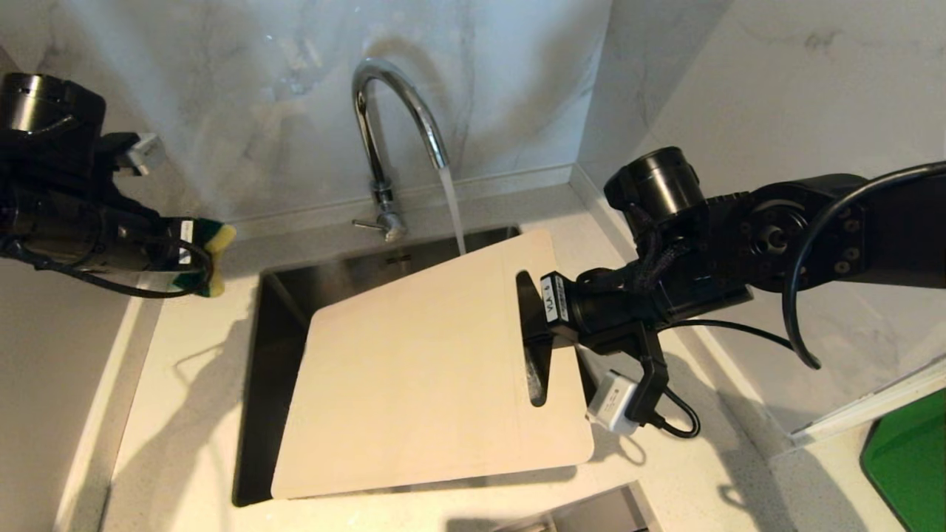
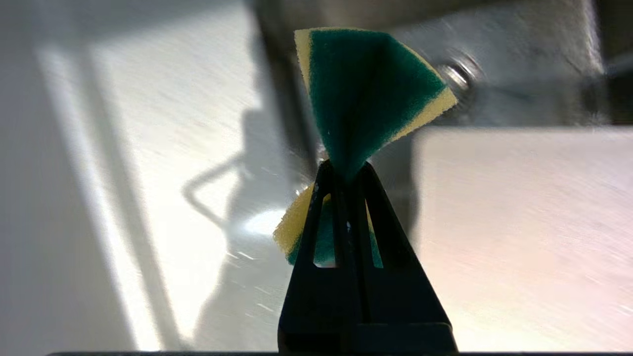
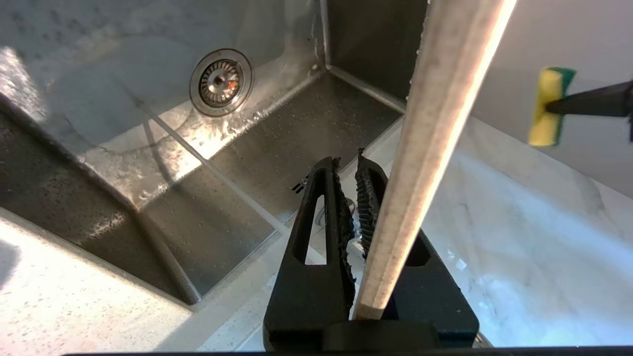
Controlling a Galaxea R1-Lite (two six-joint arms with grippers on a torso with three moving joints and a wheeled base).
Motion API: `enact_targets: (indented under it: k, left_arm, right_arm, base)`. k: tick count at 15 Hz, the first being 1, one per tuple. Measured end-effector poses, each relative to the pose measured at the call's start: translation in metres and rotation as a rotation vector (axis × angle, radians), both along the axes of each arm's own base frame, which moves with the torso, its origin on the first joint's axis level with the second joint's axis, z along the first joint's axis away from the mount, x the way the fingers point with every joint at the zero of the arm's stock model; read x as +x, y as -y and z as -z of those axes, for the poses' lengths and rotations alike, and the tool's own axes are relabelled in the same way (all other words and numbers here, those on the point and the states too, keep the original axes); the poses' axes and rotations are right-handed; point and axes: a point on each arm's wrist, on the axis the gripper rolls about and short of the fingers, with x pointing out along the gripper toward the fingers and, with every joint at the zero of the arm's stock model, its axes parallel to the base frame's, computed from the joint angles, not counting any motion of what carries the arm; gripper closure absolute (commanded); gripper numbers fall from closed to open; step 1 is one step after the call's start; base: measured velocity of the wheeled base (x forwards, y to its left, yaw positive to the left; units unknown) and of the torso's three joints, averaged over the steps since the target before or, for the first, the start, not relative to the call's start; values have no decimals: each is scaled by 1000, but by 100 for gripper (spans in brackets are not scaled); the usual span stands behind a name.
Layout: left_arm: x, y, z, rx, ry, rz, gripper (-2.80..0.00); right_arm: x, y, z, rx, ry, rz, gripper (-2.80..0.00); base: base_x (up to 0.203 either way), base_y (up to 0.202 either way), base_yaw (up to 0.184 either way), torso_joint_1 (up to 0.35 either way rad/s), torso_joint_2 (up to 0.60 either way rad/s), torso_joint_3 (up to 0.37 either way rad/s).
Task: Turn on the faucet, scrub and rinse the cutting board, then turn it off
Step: Scrub the cutting board underwater
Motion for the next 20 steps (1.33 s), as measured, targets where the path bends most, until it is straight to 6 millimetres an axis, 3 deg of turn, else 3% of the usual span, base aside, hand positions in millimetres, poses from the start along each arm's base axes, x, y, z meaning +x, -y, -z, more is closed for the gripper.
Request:
enact_targets:
  k: [5,11,16,20]
  left_arm:
    - [-1,39,2,-148,-34,110,0]
    - [-13,72,-32,-401,-96,211,0]
    - [-17,116,-35,-542,-182,315,0]
    - [-14,136,-41,-614,-187,348,0]
  right_arm:
    - [-2,1,4,-5,-14,-1,0]
    - [-6,2,-2,1,3,-1,0]
    - [-13,1,-4,2,0,-12,0]
    - [-22,-8,-2,8,-30,-30,0]
  base:
    - [0,0,0,0,0,0]
    - [0,0,0,0,0,0]
    - [0,0,0,0,0,0]
    - [0,0,0,0,0,0]
